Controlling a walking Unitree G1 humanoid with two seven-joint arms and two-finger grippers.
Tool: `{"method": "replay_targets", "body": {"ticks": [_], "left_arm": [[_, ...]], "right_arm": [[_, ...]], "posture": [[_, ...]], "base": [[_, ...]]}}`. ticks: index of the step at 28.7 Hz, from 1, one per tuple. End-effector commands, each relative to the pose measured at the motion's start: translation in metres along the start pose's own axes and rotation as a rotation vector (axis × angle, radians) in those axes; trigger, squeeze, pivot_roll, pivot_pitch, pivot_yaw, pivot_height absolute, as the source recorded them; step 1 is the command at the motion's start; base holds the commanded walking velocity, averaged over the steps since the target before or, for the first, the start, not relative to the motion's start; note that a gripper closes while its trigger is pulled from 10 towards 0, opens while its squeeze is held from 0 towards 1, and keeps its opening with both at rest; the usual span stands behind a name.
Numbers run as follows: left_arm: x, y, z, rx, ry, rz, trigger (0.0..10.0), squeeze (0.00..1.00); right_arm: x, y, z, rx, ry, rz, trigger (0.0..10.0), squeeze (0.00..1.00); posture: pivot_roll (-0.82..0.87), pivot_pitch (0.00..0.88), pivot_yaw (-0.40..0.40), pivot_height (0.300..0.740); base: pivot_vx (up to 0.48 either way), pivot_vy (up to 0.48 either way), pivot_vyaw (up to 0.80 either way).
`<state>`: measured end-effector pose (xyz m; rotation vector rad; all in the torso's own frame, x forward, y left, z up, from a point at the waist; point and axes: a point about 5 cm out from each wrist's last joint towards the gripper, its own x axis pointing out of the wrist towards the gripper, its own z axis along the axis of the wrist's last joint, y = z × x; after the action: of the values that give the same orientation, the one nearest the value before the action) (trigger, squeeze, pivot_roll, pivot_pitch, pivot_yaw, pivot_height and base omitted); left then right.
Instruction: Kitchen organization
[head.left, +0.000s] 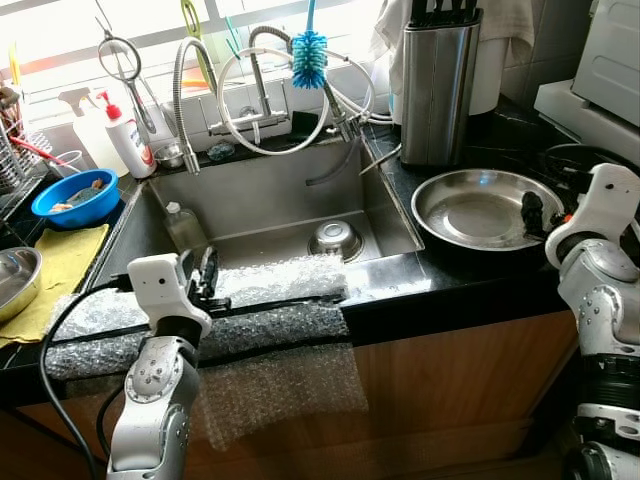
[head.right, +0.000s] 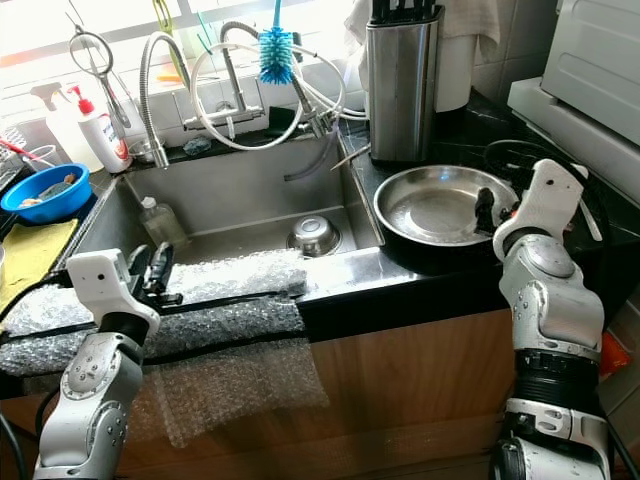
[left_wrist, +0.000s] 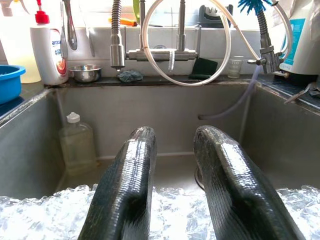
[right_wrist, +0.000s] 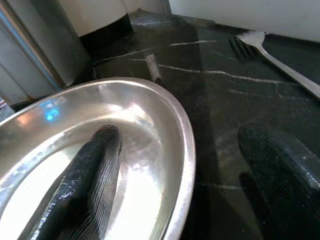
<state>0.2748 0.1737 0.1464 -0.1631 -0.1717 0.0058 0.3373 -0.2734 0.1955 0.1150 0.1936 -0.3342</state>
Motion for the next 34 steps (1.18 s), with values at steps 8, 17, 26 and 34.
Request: {"method": "replay_targets", "body": {"ticks": [8, 17, 26, 34], "left_arm": [[0.002, -0.001, 0.005, 0.016, -0.001, -0.023, 10.0, 0.00], [0.002, -0.002, 0.004, 0.027, 0.013, -0.034, 10.0, 0.00], [0.004, -0.008, 0.004, 0.029, 0.019, -0.079, 10.0, 0.00], [0.006, -0.012, 0.005, 0.031, 0.025, -0.119, 10.0, 0.00]], "right_arm": [[0.005, 0.010, -0.002, 0.034, 0.021, 0.027, 0.0, 0.00], [0.006, 0.013, 0.001, 0.040, 0.013, 0.036, 0.0, 0.00], [0.007, 0.016, 0.002, 0.059, 0.015, 0.050, 0.0, 0.00], [0.008, 0.025, 0.006, 0.105, 0.017, 0.083, 0.0, 0.00]], "posture": [[-0.11, 0.000, 0.163, 0.740], [-0.10, 0.000, 0.163, 0.740], [-0.10, 0.000, 0.166, 0.740], [-0.10, 0.000, 0.168, 0.740]], "base": [[0.000, 0.000, 0.00], [0.000, 0.000, 0.00], [0.000, 0.000, 0.00], [0.000, 0.000, 0.00]]}}
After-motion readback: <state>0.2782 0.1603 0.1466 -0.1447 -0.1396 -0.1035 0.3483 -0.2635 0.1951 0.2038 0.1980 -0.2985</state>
